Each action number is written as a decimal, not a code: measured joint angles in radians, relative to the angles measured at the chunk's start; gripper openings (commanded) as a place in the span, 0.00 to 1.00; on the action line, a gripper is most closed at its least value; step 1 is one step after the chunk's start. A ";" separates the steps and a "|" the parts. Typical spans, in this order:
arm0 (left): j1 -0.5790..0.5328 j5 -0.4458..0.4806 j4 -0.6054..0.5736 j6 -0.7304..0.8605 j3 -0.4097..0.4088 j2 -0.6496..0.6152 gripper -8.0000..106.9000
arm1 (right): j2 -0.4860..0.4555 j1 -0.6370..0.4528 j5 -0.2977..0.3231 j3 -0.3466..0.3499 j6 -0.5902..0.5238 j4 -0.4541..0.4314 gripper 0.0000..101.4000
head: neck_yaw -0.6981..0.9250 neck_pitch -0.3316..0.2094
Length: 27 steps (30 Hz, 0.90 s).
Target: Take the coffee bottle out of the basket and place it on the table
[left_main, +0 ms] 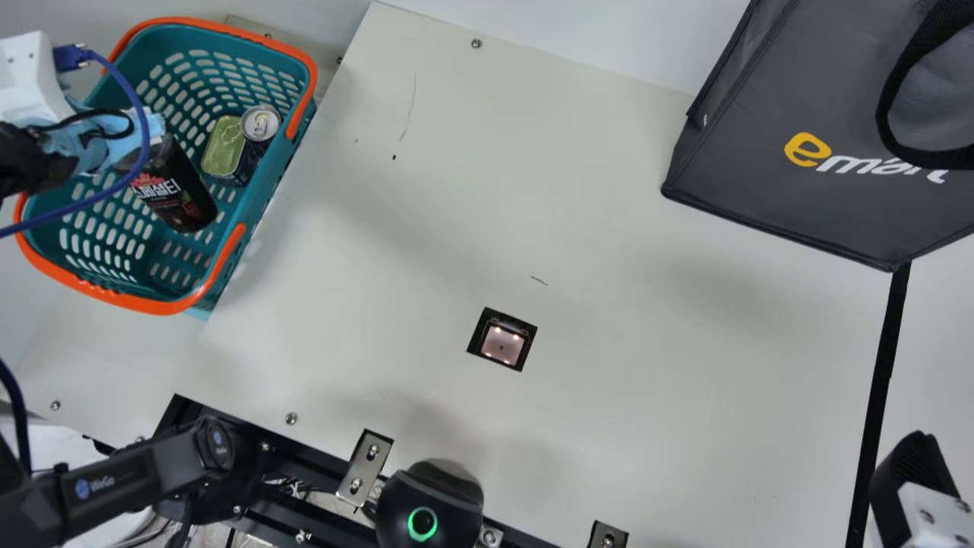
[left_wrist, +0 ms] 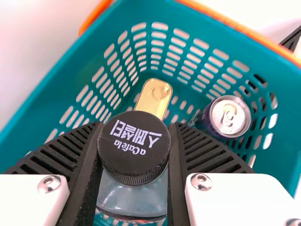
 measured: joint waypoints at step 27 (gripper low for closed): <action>-0.055 0.168 -0.008 -0.037 -0.092 -0.185 0.16 | 0.000 0.000 0.001 0.000 0.000 0.000 0.90 | 0.000 0.000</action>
